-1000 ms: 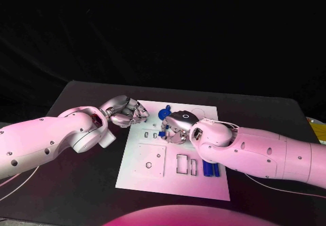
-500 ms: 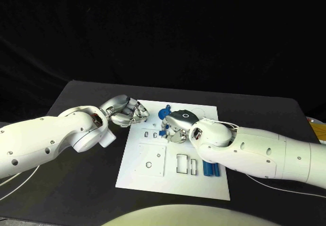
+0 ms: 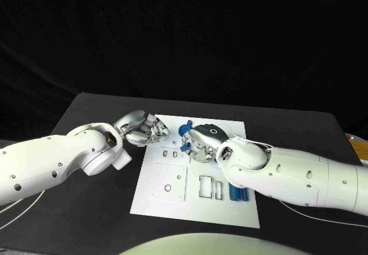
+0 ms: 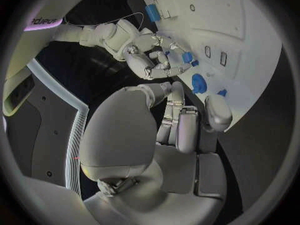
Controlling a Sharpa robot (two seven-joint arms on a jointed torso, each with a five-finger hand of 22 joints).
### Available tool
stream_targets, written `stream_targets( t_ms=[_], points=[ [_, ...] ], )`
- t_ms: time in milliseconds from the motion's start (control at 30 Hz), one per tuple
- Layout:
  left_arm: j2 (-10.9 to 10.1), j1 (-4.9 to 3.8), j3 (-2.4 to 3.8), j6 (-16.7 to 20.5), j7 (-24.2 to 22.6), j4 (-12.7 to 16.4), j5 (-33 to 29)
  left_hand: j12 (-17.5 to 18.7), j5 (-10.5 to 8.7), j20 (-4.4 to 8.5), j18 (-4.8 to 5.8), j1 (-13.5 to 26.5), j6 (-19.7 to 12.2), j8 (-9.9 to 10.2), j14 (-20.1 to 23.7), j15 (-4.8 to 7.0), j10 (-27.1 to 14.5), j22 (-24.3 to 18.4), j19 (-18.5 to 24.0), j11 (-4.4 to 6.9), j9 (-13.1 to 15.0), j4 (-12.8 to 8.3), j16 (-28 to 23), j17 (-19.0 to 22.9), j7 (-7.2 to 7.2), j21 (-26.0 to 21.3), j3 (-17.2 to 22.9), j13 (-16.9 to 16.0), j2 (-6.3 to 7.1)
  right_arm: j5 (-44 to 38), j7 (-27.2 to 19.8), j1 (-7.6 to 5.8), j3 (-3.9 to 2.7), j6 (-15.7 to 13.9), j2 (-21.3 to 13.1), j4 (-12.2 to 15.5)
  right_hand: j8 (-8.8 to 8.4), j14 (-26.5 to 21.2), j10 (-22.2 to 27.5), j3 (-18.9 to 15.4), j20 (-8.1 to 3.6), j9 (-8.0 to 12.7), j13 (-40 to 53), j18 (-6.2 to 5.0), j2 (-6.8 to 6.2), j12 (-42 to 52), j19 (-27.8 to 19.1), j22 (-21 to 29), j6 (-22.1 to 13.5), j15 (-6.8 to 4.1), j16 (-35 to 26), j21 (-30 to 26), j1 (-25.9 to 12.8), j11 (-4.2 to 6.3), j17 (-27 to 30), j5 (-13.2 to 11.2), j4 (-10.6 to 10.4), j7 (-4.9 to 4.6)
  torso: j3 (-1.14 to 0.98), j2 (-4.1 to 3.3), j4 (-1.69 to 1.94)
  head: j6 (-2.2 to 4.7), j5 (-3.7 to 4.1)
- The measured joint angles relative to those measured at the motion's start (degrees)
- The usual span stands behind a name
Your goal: Assemble the parts on the task board
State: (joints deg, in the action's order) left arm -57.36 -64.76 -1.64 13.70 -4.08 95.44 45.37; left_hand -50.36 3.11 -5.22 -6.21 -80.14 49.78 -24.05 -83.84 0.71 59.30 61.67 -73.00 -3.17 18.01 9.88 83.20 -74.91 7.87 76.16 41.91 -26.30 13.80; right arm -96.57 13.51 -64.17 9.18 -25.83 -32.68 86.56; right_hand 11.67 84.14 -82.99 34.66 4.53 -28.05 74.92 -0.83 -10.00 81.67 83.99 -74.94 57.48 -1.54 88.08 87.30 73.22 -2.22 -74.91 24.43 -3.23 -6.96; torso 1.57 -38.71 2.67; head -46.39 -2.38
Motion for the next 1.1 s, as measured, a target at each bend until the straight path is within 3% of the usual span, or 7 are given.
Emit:
stream_targets(
  t_ms=[133,467,667,700,733,1100],
  points=[
    [0.02,0.48,0.0,-0.07,-0.75,0.22,1.48,0.0,0.0,0.0,0.0,0.0,0.0,0.0,0.0,0.0,0.0,0.01,0.0,0.0,-0.08,0.09,0.0,0.0,0.0,0.0,0.09,0.0,0.0,0.86,-0.39,-0.05,-0.02,-0.84,-0.56,0.61,-0.01,0.0,0.0,0.07,0.0,1.35,0.0,0.0,0.15,0.28,0.0,0.0,-0.04,0.0,0.0,0.0,-0.15,0.0,0.0,0.01,0.07,-0.03,0.02,0.02,-0.02,0.16,0.03],
    [0.5,2.35,0.0,-0.12,-2.75,0.87,8.99,-0.28,0.0,0.2,0.0,0.0,0.53,0.32,0.0,0.0,0.03,1.11,-0.19,0.02,-0.48,-0.01,0.14,0.01,-0.09,0.45,0.33,-0.17,0.0,2.94,-0.76,-0.5,-0.17,-1.13,-2.54,3.17,0.08,0.0,-0.71,-1.62,0.0,1.35,0.0,0.0,-0.07,1.1,0.0,0.01,-0.05,0.0,0.0,0.0,-4.89,0.31,0.0,-2.14,-1.62,-0.02,0.04,-0.04,-0.05,0.43,0.1],
    [0.7,2.71,0.0,-0.1,-3.52,1.06,11.61,-0.56,0.0,0.39,0.0,0.17,0.73,1.46,0.0,0.0,0.94,2.18,-0.84,0.3,-1.14,-0.36,0.34,0.0,-0.3,1.06,0.67,-0.45,-0.16,3.77,-0.55,-0.71,-0.31,-0.79,-3.33,4.48,2.28,-0.22,-0.71,-2.81,0.0,1.01,0.0,0.0,-1.24,1.59,0.0,0.02,-0.03,-0.22,0.0,0.06,-6.07,0.31,0.0,-2.14,-2.82,-0.01,0.03,-0.09,-0.05,0.45,0.1],
    [0.75,2.74,0.0,-0.1,-3.61,1.09,11.88,-0.84,0.0,0.3,0.0,0.3,0.51,1.94,0.0,0.0,1.02,2.54,-0.93,0.38,-1.43,-0.38,0.43,0.01,-0.08,1.3,1.03,-0.59,-0.3,3.88,-0.52,-0.72,-0.34,-0.75,-3.41,4.63,2.32,-0.22,-0.71,-3.06,0.0,-0.94,0.0,0.0,-1.35,1.61,0.0,0.02,-0.02,-0.21,0.0,0.21,-6.26,0.31,0.0,-2.14,-3.07,-0.01,0.03,-0.09,-0.04,0.45,0.1],
    [0.81,2.77,0.0,-0.1,-3.69,1.12,12.16,-1.07,0.0,0.51,0.0,0.3,0.26,2.36,0.0,0.0,1.38,2.9,-1.15,0.32,-1.65,-0.32,0.62,0.01,-0.07,1.56,1.1,-0.71,-0.3,3.98,-0.49,-0.74,-0.36,-0.71,-3.47,4.75,2.33,-0.22,-0.71,-3.2,0.0,-1.48,0.0,0.0,-1.31,1.61,0.0,0.02,-0.02,-0.22,0.0,0.21,-6.59,0.31,0.0,-2.14,-3.21,0.0,0.03,-0.09,-0.02,0.42,0.1],
    [1.14,2.95,0.01,-0.1,-4.17,1.22,14.23,-2.38,0.0,0.66,0.01,0.3,-1.56,5.79,-0.23,0.22,1.98,4.81,-2.11,0.73,-3.37,-1.04,0.72,0.01,-0.11,2.67,2.15,-1.94,-0.3,4.71,-0.12,-0.79,-0.49,-0.48,-3.7,5.48,2.37,-0.22,-0.71,-3.35,0.0,-1.88,0.0,0.0,-1.17,1.84,0.0,0.02,0.01,-0.21,0.0,0.21,-6.73,0.3,0.0,-2.18,-3.36,0.03,-0.01,-0.09,0.01,0.34,0.1]
  ],
)
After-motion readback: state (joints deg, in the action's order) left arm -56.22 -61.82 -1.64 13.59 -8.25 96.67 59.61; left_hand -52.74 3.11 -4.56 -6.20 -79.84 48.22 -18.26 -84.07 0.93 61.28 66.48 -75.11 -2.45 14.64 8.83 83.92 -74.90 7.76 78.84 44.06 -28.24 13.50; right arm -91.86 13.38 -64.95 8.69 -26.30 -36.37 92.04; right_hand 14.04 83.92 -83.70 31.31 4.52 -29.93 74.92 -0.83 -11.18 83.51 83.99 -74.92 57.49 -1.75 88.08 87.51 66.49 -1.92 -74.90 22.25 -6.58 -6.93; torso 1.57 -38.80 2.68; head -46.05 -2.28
